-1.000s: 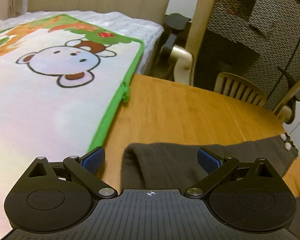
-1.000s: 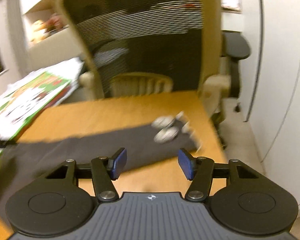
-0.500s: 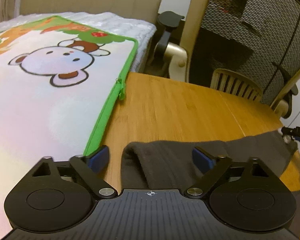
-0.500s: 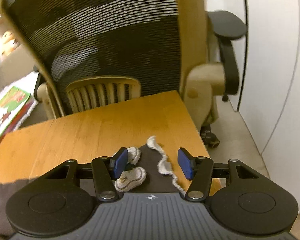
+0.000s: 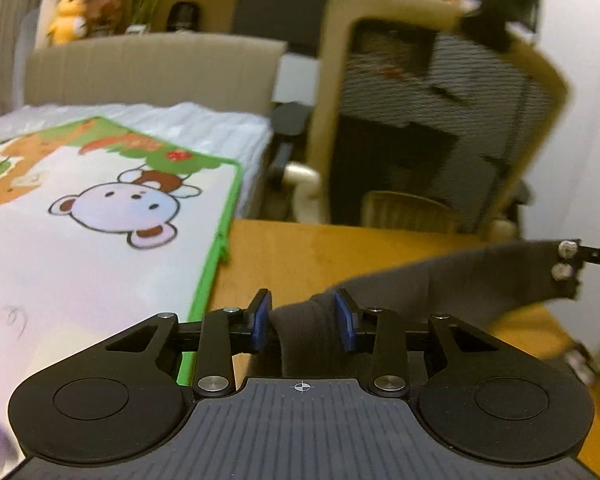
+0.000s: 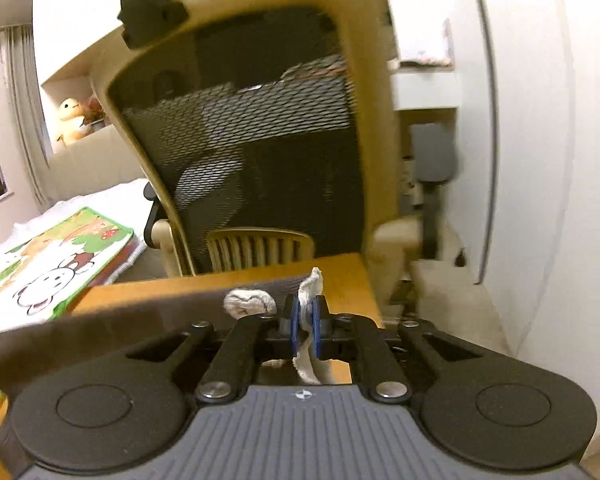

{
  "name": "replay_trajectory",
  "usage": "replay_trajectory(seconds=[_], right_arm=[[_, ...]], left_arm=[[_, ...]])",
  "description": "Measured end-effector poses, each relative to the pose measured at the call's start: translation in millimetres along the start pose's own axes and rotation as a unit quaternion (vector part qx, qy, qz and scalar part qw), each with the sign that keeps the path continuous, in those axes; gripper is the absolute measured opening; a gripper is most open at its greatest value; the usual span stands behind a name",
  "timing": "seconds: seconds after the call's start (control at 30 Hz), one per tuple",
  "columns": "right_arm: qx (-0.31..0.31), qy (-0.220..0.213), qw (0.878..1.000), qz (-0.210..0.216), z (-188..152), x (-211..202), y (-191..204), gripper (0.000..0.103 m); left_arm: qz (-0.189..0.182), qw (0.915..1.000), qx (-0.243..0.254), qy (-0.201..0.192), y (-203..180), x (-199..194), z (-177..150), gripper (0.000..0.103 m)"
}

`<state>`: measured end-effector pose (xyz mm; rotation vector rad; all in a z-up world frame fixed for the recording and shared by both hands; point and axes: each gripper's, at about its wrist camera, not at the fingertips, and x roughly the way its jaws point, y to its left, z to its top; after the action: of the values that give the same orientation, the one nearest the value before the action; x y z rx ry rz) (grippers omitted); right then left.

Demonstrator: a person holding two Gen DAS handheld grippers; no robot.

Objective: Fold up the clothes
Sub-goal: 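Grasp the waistband with the left tool while the right tool grasps the cuffs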

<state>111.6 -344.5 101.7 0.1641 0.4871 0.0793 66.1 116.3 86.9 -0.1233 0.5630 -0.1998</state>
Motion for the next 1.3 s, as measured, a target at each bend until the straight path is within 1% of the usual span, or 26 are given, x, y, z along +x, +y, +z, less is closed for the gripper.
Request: replay_trajectory(seconds=[0.1, 0.17, 0.23, 0.27, 0.3, 0.37, 0.4, 0.43, 0.47, 0.53, 0.6, 0.63, 0.7, 0.73, 0.77, 0.8, 0.83, 0.87, 0.93, 1.03, 1.1, 1.13, 1.17, 1.23, 1.27, 1.3], right_arm=[[-0.002, 0.013, 0.999, -0.041, -42.5, -32.0, -17.2, 0.007], [0.008, 0.022, 0.998, -0.062, -61.9, -43.1, -27.5, 0.007], [0.019, 0.031, 0.996, -0.082, -81.0, -54.0, -37.7, 0.007], [0.024, 0.036, 0.995, -0.092, -90.6, -59.5, -42.8, 0.008], [0.034, 0.034, 0.995, -0.089, -92.7, -64.4, -46.6, 0.010], [0.052, 0.023, 0.996, -0.074, -90.6, -72.3, -50.1, 0.020], [0.055, 0.019, 0.996, -0.067, -88.7, -72.8, -49.3, 0.035], [0.058, 0.015, 0.996, -0.059, -86.8, -73.1, -48.3, 0.048], [0.061, 0.018, 0.997, -0.052, -88.0, -68.1, -46.5, 0.052], [0.068, 0.027, 0.997, -0.038, -90.8, -57.7, -42.7, 0.055], [0.087, 0.052, 0.995, -0.022, -97.9, -41.6, -39.3, 0.055], [0.093, 0.069, 0.993, -0.013, -101.0, -31.5, -36.8, 0.048], [0.081, 0.078, 0.994, -0.006, -103.1, -17.1, -26.3, 0.035], [0.067, 0.073, 0.995, -0.009, -100.5, -16.2, -20.1, 0.025], [0.052, 0.068, 0.996, -0.012, -97.7, -15.5, -13.9, 0.021], [0.049, 0.058, 0.997, -0.007, -91.9, -20.0, -11.7, 0.016], [0.046, 0.049, 0.998, -0.002, -85.9, -24.8, -9.6, 0.012], [0.046, 0.037, 0.998, 0.005, -79.2, -32.5, -9.7, 0.012], [0.040, 0.014, 0.999, 0.019, -71.8, -53.9, -9.2, 0.012], [0.037, 0.022, 0.999, 0.013, -80.6, -61.9, -15.6, 0.013], [0.039, 0.056, 0.997, -0.022, -96.3, -51.3, -24.4, 0.018], [0.040, 0.073, 0.996, -0.039, -104.2, -45.8, -28.8, 0.019], [0.051, 0.073, 0.995, -0.050, -105.8, -45.8, -34.0, 0.023], [0.072, 0.073, 0.992, -0.071, -108.4, -46.1, -44.4, 0.049], [0.074, 0.060, 0.993, -0.072, -104.5, -51.6, -45.3, 0.056], [0.075, 0.047, 0.993, -0.072, -100.4, -57.4, -46.0, 0.067]], left_arm=[[-0.010, 0.9990, 0.009, 0.042, -7.5, -23.0, -42.6, 0.035], [-0.010, 0.9972, 0.017, 0.072, -10.0, -33.7, -67.3, 0.035], [0.001, 0.9966, 0.021, 0.080, -8.8, -44.8, -78.6, 0.036], [0.006, 0.9970, 0.018, 0.075, -7.5, -49.3, -78.0, 0.039], [0.011, 0.9977, 0.012, 0.066, -6.2, -53.9, -75.1, 0.043], [0.019, 0.9986, 0.000, 0.050, -4.4, -61.0, -68.8, 0.066], [0.019, 0.9988, -0.006, 0.044, -4.5, -60.0, -64.7, 0.072], [0.021, 0.9987, -0.012, 0.045, -5.0, -54.2, -61.6, 0.082], [0.025, 0.9982, -0.019, 0.050, -5.6, -45.5, -59.7, 0.088], [0.031, 0.9968, -0.032, 0.066, -7.2, -25.3, -57.4, 0.090], [0.034, 0.9937, -0.043, 0.097, -9.2, 3.6, -59.6, 0.086], [0.042, 0.9925, -0.042, 0.106, -11.4, 14.4, -60.7, 0.077], [0.070, 0.9914, -0.027, 0.107, -17.2, 25.4, -60.5, 0.070], [0.077, 0.9915, -0.020, 0.103, -19.4, 25.1, -57.4, 0.054], [0.085, 0.9915, -0.012, 0.098, -21.6, 24.8, -54.2, 0.041], [0.085, 0.9922, -0.010, 0.090, -21.8, 20.0, -50.2, 0.036], [0.078, 0.9937, -0.013, 0.079, -20.1, 10.9, -45.5, 0.035], [0.071, 0.9950, -0.016, 0.068, -18.4, 1.8, -40.7, 0.035], [0.070, 0.9952, -0.004, 0.069, -19.0, -5.6, -43.2, 0.035], [0.073, 0.9939, 0.023, 0.080, -22.0, -11.5, -52.8, 0.037], [0.078, 0.9925, 0.035, 0.088, -22.8, -14.6, -58.6, 0.039], [0.084, 0.9917, 0.034, 0.090, -21.7, -14.8, -60.7, 0.045], [0.091, 0.9909, 0.033, 0.093, -20.6, -15.0, -62.7, 0.051], [0.097, 0.9920, 0.029, 0.076, -22.4, -23.0, -56.8, 0.055], [0.093, 0.9934, 0.030, 0.060, -27.1, -28.8, -50.5, 0.066], [0.086, 0.9948, 0.032, 0.043, -33.3, -35.2, -43.9, 0.075]])
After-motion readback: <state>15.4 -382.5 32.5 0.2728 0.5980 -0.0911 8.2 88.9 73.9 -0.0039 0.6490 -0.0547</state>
